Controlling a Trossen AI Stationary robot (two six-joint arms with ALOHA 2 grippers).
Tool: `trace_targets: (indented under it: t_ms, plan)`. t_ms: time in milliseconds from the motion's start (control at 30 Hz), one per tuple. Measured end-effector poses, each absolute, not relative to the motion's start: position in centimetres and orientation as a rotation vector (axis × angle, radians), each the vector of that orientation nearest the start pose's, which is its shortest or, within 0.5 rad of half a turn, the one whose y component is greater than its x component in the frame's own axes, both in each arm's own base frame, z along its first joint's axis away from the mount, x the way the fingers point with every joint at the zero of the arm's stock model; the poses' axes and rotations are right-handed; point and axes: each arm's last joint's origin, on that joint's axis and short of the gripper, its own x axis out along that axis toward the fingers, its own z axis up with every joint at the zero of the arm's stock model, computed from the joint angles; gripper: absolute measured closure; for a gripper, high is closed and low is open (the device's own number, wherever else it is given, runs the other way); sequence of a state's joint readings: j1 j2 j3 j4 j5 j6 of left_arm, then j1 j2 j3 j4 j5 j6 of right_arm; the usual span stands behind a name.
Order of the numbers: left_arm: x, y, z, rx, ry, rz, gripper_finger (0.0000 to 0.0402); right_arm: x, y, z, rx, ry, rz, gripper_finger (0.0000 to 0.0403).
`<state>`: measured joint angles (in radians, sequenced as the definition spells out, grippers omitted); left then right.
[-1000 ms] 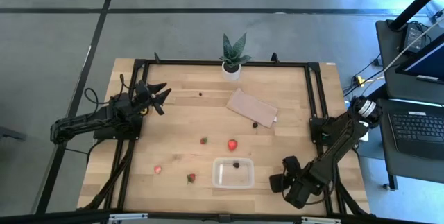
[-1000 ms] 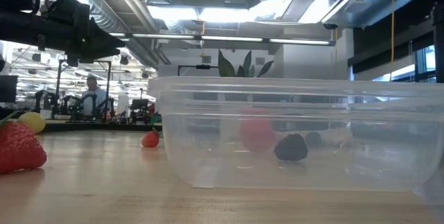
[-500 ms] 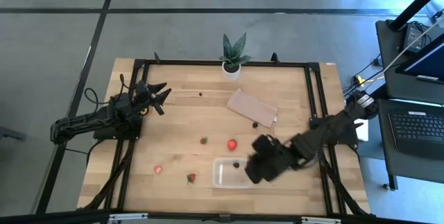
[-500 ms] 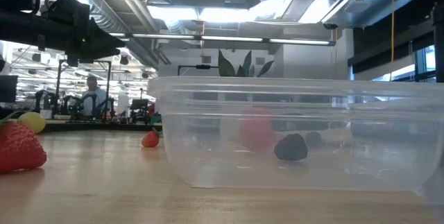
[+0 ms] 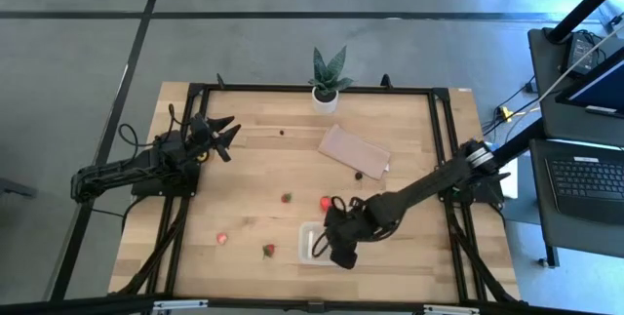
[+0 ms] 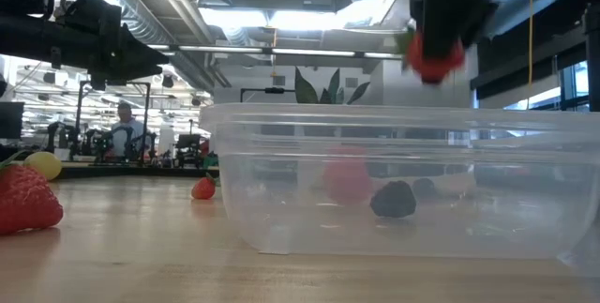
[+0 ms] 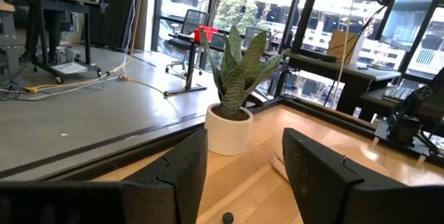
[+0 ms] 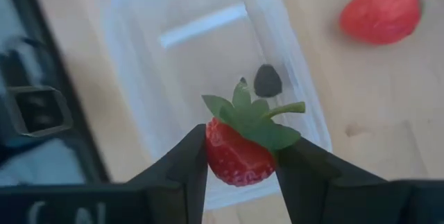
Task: Pick and placing Produce into tupperware
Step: Put the red strawberry in the bin, then put the black cherry in the bin
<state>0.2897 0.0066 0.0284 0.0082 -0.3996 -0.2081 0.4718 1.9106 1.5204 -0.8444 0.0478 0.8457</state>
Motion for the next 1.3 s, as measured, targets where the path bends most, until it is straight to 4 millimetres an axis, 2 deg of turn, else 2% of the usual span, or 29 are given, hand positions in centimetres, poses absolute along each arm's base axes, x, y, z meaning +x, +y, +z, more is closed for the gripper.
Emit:
trace_targets:
  t_ms: [167, 333, 500, 933, 1067, 1300]
  plan:
    - [8.7, 3.8, 17.3, -0.201, -0.102, 0.684, 0.0223, 35.5, 18.0, 19.5, 0.347, 1.31, -0.163, 0.026]
    - [8.7, 3.8, 17.3, -0.201, -0.102, 0.684, 0.0223, 35.8, 18.2, 17.9, 0.315, 1.355, -0.151, 0.026]
    - [8.7, 3.8, 17.3, -0.201, -0.103, 0.684, 0.0223, 35.9, 18.2, 17.6, 0.312, 1.362, -0.155, 0.0251]
    - [8.7, 3.8, 17.3, -0.201, -0.102, 0.683, 0.0223, 35.9, 18.1, 17.6, 0.323, 1.372, -0.152, 0.0164]
    - [8.7, 3.8, 17.4, -0.201, -0.103, 0.684, 0.0223, 35.4, 16.7, 19.2, 0.335, 1.392, -0.181, 0.0144]
    - [8.7, 3.8, 17.3, -0.201, -0.102, 0.683, 0.0223, 33.6, 12.1, 25.5, 0.403, 1.32, -0.229, 0.0137]
